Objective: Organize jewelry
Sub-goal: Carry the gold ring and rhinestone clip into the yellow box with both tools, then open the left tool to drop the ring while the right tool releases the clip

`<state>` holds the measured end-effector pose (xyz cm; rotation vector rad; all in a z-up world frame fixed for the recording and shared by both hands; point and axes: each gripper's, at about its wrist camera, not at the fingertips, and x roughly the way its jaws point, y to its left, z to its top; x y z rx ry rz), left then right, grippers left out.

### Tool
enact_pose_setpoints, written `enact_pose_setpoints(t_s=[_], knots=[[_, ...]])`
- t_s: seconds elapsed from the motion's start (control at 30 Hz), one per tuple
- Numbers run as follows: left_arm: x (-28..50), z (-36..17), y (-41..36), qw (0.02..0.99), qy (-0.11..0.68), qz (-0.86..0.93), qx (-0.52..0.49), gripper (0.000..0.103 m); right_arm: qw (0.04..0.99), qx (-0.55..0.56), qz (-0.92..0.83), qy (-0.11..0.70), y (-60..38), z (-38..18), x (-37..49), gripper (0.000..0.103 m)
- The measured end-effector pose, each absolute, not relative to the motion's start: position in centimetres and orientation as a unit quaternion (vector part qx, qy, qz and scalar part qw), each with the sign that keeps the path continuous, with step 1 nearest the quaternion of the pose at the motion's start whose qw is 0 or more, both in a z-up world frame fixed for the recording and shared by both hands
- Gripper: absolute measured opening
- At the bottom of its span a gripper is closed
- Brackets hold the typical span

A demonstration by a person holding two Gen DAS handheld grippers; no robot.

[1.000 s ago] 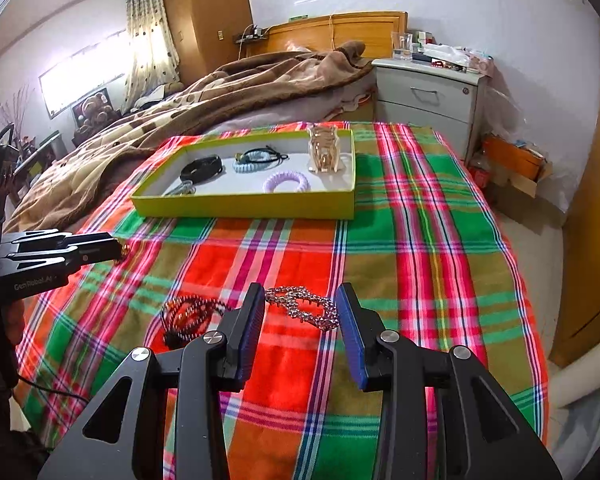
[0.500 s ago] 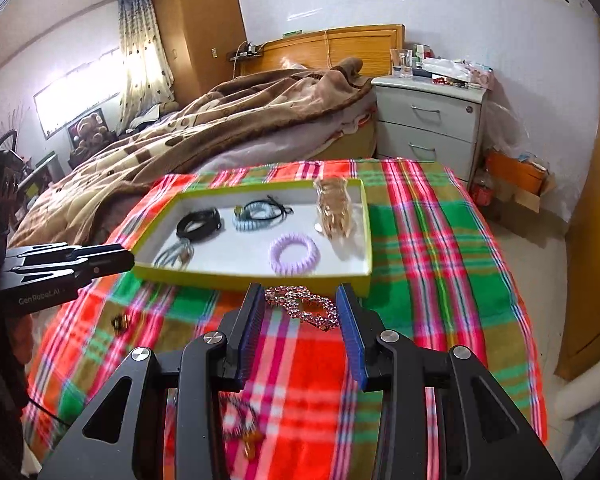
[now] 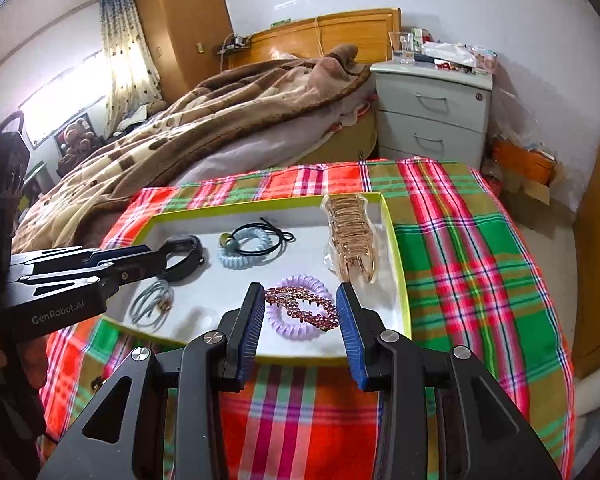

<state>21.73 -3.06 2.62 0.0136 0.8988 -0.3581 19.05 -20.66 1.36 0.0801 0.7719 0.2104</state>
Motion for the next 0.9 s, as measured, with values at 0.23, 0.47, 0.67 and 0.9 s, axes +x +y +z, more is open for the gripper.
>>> enact_pose_setpoints(t_s=[0.23,0.47,0.67,0.9], knots=[[23.9,0.8,-3.9,0.875,0.450,-0.178,0.005,0.023,0.916,0.040,0.089,0.389,-20.2,0.0,21.0,0.038],[24.7,-0.5,-3.9,0.871,0.460,-0.175,0.005,0.023,0.913,0.035,0.086,0.397,-19.9,-0.9,22.0,0.038],[24.8,-1.2,-4.3,0.867,0.466,-0.176,0.010,0.023,0.912,0.022,0.083,0.401,-19.5,-1.3,22.0,0.038],[25.1,-1.6,-4.4,0.865,0.471,-0.173,0.009,0.023,0.909,0.015,0.084,0.408,-19.2,-1.7,22.2,0.038]])
